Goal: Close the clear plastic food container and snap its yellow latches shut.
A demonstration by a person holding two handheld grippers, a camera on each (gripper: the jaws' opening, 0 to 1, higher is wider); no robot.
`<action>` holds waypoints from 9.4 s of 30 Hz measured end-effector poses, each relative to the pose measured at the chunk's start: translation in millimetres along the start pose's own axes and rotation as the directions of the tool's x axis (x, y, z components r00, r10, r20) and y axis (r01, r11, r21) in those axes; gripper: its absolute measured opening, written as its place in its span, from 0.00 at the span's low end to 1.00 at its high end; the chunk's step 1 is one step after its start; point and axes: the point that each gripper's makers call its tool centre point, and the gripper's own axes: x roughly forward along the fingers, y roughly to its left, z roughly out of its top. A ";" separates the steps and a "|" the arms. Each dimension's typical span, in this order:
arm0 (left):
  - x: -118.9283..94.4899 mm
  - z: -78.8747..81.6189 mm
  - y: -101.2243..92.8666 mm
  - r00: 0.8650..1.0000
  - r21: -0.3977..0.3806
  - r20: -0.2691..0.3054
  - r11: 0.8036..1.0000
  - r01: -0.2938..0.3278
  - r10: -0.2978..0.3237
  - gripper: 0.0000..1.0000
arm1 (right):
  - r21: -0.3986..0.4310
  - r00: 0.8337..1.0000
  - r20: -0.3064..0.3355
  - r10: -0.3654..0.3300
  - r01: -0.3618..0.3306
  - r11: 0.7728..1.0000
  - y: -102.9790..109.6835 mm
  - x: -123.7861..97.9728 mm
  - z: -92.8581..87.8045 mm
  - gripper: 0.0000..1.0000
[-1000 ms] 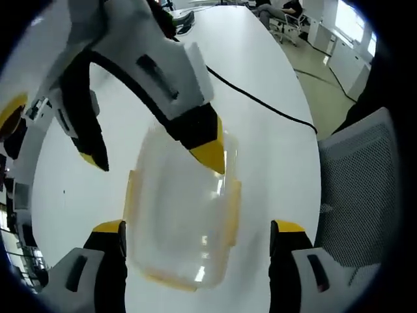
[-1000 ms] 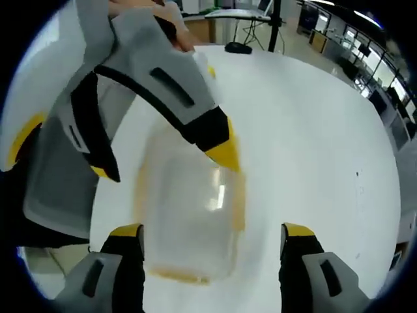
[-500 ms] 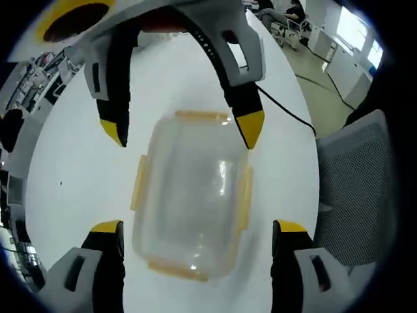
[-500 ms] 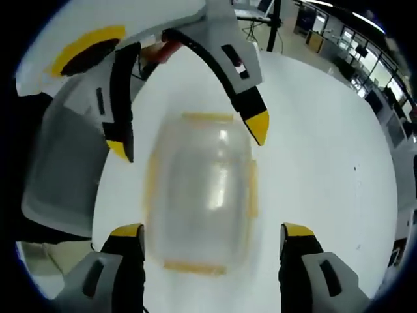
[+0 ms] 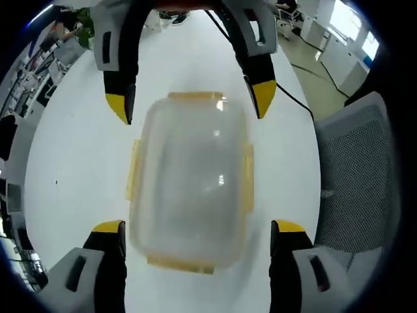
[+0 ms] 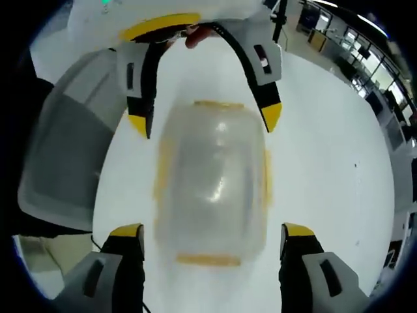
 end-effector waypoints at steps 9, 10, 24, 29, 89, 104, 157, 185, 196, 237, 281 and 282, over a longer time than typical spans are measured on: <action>8.0 -4.2 4.7 0.999 0.014 -0.030 1.000 -0.014 0.014 0.88 | -0.016 1.000 -0.028 -0.006 0.006 1.000 1.4 6.6 -4.9 0.85; 8.5 -4.5 5.0 0.999 0.015 -0.032 1.000 -0.014 0.015 0.88 | -0.016 1.000 -0.030 -0.009 0.009 1.000 0.6 6.9 -5.4 0.85; 18.1 -7.5 12.4 0.999 0.001 -0.046 1.000 -0.024 0.024 0.85 | -0.003 0.999 -0.040 -0.016 0.016 1.000 -2.2 12.5 -10.5 0.78; 22.5 -7.4 12.4 0.998 0.001 -0.054 0.999 -0.036 0.036 0.86 | 0.011 1.000 -0.027 -0.014 0.014 1.000 -2.7 13.8 -10.3 0.78; 17.1 -50.2 24.3 0.997 0.067 -0.050 0.996 -0.053 0.057 0.87 | 0.080 0.998 -0.047 -0.043 0.046 0.996 -9.7 32.4 30.5 0.77; 10.4 -73.8 24.4 0.997 0.064 -0.047 0.996 -0.054 0.057 0.87 | 0.081 0.997 -0.056 -0.047 0.052 0.995 -11.4 41.2 53.0 0.77; -1.5 -124.4 33.1 0.996 0.092 -0.040 0.993 -0.079 0.083 0.87 | 0.099 0.995 -0.076 -0.058 0.065 0.993 -19.5 59.4 102.1 0.78; -1.9 -126.9 51.2 0.997 0.111 -0.015 0.991 -0.072 0.074 0.87 | 0.119 0.993 -0.100 -0.063 0.075 0.990 -36.1 60.6 105.2 0.79; -2.0 -128.2 57.9 0.997 0.103 -0.020 0.992 -0.073 0.076 0.87 | 0.111 0.992 -0.115 -0.059 0.072 0.991 -43.5 60.2 105.2 0.79; 0.5 -131.1 91.0 0.996 0.074 -0.004 0.994 -0.084 0.085 0.87 | 0.095 0.987 -0.145 -0.068 0.082 0.992 -79.5 63.7 104.6 0.80; 3.1 -129.6 119.1 0.996 0.052 0.012 0.994 -0.092 0.092 0.87 | 0.078 0.985 -0.150 -0.091 0.104 0.992 -109.6 65.0 100.4 0.82; 3.2 -129.5 119.1 0.996 0.052 0.013 0.995 -0.091 0.090 0.87 | 0.076 0.984 -0.155 -0.091 0.104 0.992 -109.7 65.4 100.4 0.82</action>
